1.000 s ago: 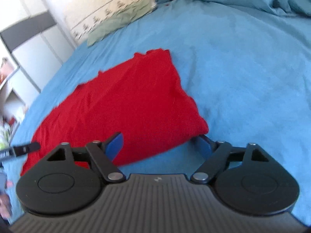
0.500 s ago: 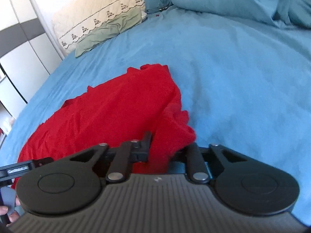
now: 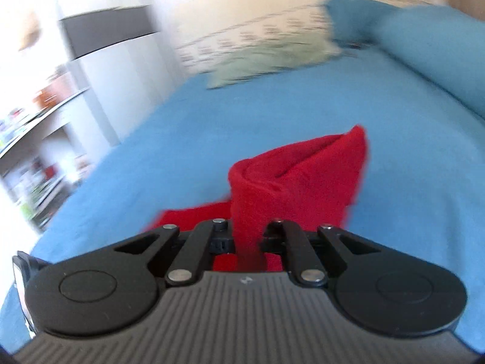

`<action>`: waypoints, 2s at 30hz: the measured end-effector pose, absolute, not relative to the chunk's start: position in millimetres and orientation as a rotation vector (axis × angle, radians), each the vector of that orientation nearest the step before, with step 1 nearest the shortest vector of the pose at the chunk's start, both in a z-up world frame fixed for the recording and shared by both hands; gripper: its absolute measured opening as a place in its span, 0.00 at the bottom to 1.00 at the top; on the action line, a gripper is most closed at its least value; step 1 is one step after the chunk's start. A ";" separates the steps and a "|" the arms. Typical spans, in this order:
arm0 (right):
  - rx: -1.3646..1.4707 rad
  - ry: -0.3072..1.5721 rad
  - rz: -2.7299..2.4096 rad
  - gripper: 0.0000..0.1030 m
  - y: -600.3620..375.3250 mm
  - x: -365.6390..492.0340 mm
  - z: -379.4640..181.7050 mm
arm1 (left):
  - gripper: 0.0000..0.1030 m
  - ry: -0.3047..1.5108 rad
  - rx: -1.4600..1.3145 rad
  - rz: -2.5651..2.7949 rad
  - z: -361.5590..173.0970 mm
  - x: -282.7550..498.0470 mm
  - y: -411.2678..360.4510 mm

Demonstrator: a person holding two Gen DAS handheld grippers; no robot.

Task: Fold small clothes

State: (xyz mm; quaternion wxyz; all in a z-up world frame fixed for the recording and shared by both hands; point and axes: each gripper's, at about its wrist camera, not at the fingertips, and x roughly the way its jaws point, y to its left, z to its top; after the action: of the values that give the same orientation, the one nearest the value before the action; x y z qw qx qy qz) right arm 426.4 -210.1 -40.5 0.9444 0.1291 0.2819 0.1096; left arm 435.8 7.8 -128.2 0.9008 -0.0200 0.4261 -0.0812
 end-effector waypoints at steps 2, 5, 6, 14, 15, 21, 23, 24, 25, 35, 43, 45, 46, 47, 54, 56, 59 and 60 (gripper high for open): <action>0.221 0.599 0.395 0.21 -169.3 433.8 -43.2 | 0.96 0.876 -0.027 -0.153 -126.9 423.0 38.8; 0.132 0.716 0.550 0.21 -112.2 444.3 -77.1 | 0.96 0.870 -0.002 -0.127 -137.4 401.7 77.6; 0.107 0.757 0.569 0.21 -98.2 447.1 -93.4 | 0.96 0.872 0.009 -0.121 -144.5 395.7 86.0; 0.079 0.798 0.589 0.62 -85.5 443.0 -127.5 | 0.96 0.831 -0.019 -0.129 -164.3 363.3 100.6; 0.062 0.759 0.579 0.86 -87.7 434.4 -118.8 | 0.96 0.819 -0.014 -0.144 -162.0 362.1 97.8; 0.098 0.598 0.440 0.97 -158.0 389.9 -75.6 | 0.96 0.756 -0.040 -0.270 -139.0 357.6 89.9; 0.085 0.589 0.373 0.97 -176.9 373.4 -78.5 | 0.96 0.754 -0.054 -0.302 -134.6 357.3 85.3; 0.079 0.599 0.344 0.98 -185.6 366.3 -82.9 | 0.96 0.747 -0.062 -0.308 -133.5 358.7 83.5; 0.078 0.621 0.329 0.98 -192.2 360.5 -91.4 | 0.96 0.741 -0.067 -0.303 -133.5 359.7 81.8; -0.098 0.738 0.236 0.95 -188.2 331.4 -159.0 | 0.92 0.778 -0.132 -0.175 -146.8 369.0 92.9; -0.081 0.704 0.099 0.83 -185.7 341.5 -170.4 | 0.92 0.776 -0.116 -0.159 -145.0 372.8 91.0; -0.046 0.720 0.072 0.81 -194.6 339.6 -174.1 | 0.93 0.783 -0.106 -0.142 -148.8 374.4 92.3; -0.012 0.739 0.067 0.81 -201.0 339.2 -178.0 | 0.93 0.789 -0.096 -0.123 -152.5 374.6 93.1; 0.024 0.756 0.065 0.81 -208.1 339.0 -181.4 | 0.93 0.802 -0.088 -0.100 -157.5 374.7 94.6; 0.027 0.769 0.089 0.82 -212.7 342.0 -178.7 | 0.95 0.812 -0.076 -0.078 -177.7 367.2 103.8; 0.028 0.783 0.109 0.81 -215.5 341.6 -176.6 | 0.95 0.824 -0.073 -0.072 -174.7 367.6 103.1; 0.096 0.820 0.162 0.81 -224.5 337.7 -166.3 | 0.93 0.838 -0.069 -0.064 -159.8 365.2 102.9; 0.111 0.821 0.180 0.81 -227.5 334.0 -160.0 | 0.94 0.827 -0.034 -0.059 -151.8 362.9 101.3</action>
State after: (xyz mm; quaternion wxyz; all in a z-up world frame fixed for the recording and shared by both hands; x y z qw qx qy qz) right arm 334.0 -227.5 -160.0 0.9114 0.0538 0.3985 0.0875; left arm 362.9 101.3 -151.8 0.9152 -0.0166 0.4017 -0.0289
